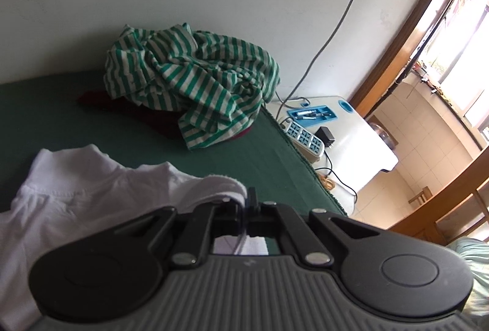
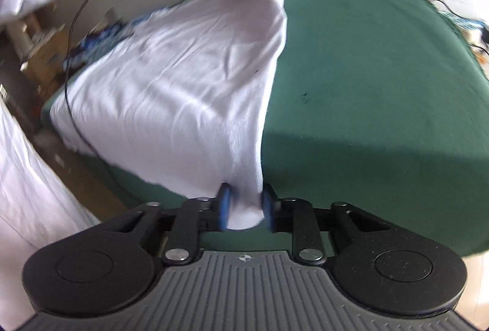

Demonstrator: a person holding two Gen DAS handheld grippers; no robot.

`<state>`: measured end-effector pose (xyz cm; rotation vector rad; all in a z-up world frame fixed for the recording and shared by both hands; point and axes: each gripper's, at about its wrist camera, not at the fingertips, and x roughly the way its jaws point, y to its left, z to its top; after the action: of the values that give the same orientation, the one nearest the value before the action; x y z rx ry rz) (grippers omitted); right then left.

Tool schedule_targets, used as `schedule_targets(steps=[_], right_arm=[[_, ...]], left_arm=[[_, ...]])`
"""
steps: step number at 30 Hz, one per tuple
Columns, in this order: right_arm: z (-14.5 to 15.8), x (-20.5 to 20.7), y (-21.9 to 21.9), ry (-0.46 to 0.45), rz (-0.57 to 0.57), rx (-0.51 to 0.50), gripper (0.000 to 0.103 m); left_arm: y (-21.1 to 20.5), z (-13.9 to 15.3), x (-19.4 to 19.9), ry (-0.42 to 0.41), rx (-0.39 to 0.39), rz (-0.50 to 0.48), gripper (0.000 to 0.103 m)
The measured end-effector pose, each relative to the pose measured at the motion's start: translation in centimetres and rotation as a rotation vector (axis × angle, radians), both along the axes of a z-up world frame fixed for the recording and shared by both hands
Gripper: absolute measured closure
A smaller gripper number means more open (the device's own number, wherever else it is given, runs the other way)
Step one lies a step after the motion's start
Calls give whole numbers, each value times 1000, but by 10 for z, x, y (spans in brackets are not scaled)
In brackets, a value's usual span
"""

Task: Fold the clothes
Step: 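Swing the held white T-shirt down onto the bed with both grippers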

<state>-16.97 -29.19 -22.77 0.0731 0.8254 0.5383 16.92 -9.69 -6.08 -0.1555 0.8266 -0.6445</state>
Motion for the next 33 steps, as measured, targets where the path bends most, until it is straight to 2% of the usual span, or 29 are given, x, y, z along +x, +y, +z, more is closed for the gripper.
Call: schedule_targets(steps=[1,2,5,9,14,20,24,28,33], right_arm=[[0,0,-1,4,18,-10,89],[2,1,-2,9,30,-21,99],[10,-2,-3,30,60,-58,102],[30,-12,3,23,46,-113,102],[64,-22,23,-13,-16,-195,102],[92,-23,67,-22,-28,-262,102],[100,-19,110,-6,2,-294,102],[97,-14,149,14,33,-338,102],[88,-6,185,49,15,-311,102]], left_arm=[[-1,1,-1,-9,10,9,103],[-1,3,-1,-22,22,18,103],[-5,7,-4,-73,65,30,103],[-6,11,-6,-94,108,10,103],[14,14,5,-67,95,-30,103],[40,17,20,-30,74,-79,103],[57,19,29,-6,61,-112,103],[84,3,37,27,33,-105,103],[118,-20,46,68,3,-88,103]])
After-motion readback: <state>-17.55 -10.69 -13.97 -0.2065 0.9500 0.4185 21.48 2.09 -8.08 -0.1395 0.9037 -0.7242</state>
